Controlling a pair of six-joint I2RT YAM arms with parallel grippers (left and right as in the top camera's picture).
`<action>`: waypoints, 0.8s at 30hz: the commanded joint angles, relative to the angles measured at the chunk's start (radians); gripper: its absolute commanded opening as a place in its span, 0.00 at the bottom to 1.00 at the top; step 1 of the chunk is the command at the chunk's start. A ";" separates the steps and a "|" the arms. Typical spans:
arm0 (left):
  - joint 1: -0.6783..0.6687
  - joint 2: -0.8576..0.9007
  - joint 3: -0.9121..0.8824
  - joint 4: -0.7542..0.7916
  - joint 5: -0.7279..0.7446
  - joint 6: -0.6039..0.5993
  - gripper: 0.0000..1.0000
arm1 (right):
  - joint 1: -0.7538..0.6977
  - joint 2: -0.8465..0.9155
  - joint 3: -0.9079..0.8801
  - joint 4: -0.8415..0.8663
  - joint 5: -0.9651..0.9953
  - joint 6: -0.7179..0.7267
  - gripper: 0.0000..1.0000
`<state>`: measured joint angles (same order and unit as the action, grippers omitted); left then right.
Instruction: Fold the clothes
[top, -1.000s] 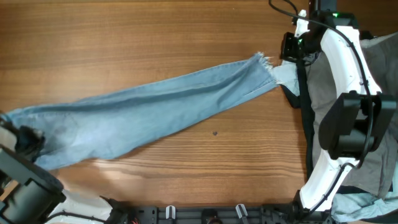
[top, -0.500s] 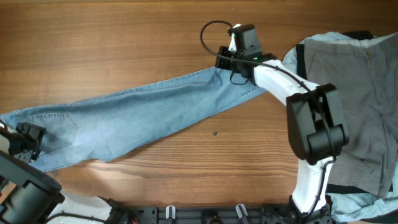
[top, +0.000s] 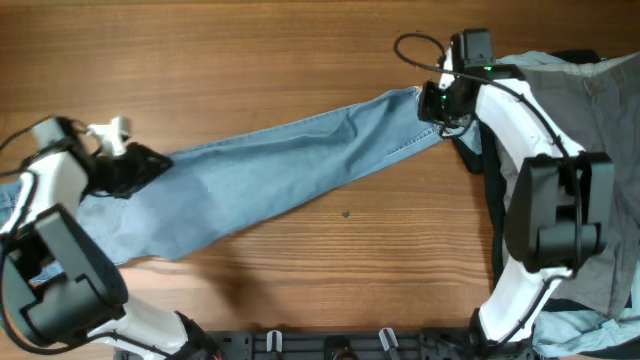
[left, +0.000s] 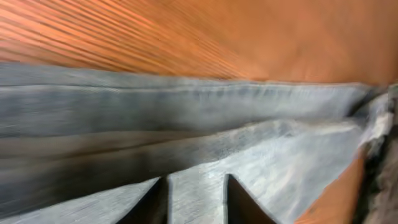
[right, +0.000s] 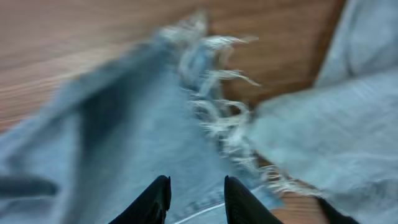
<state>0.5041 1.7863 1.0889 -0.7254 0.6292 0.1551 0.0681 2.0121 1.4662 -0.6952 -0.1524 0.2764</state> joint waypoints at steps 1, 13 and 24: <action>-0.082 -0.024 0.016 -0.004 -0.108 0.035 0.52 | -0.032 0.084 0.001 -0.005 -0.047 0.020 0.41; -0.074 -0.147 0.020 -0.024 -0.149 -0.014 0.60 | -0.062 0.054 0.055 0.039 -0.306 -0.057 0.04; -0.026 -0.195 0.022 -0.020 -0.152 -0.032 0.61 | 0.000 -0.233 0.037 -0.078 -0.129 -0.132 0.12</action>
<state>0.4717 1.6062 1.0935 -0.7479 0.4824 0.1299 0.0757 1.7233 1.5299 -0.7593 -0.4492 0.1341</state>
